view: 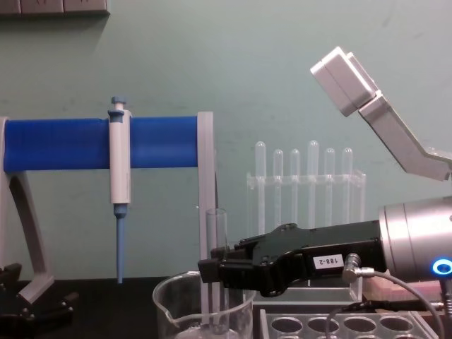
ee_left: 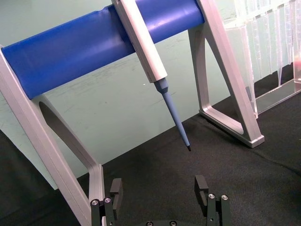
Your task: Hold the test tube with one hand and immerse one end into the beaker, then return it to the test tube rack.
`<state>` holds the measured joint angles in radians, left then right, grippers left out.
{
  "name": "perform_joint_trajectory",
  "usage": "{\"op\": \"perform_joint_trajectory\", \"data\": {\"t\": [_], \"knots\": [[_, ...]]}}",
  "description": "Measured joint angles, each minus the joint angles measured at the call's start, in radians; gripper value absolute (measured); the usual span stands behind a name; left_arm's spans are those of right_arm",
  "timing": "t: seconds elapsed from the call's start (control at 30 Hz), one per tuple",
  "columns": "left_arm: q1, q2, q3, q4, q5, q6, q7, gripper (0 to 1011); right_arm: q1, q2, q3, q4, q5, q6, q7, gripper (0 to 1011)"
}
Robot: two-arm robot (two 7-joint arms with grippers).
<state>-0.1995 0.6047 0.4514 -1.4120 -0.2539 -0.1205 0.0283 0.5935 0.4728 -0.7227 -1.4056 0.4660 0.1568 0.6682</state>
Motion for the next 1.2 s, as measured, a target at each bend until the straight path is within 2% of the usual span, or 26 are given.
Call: {"op": "perform_joint_trajectory", "data": {"t": [1.2], "knots": [[0.000,0.000,0.000,0.000,0.000,0.000,0.000,1000,0.000,0.000,0.000,0.000,0.000,0.000,0.000,241]]}}
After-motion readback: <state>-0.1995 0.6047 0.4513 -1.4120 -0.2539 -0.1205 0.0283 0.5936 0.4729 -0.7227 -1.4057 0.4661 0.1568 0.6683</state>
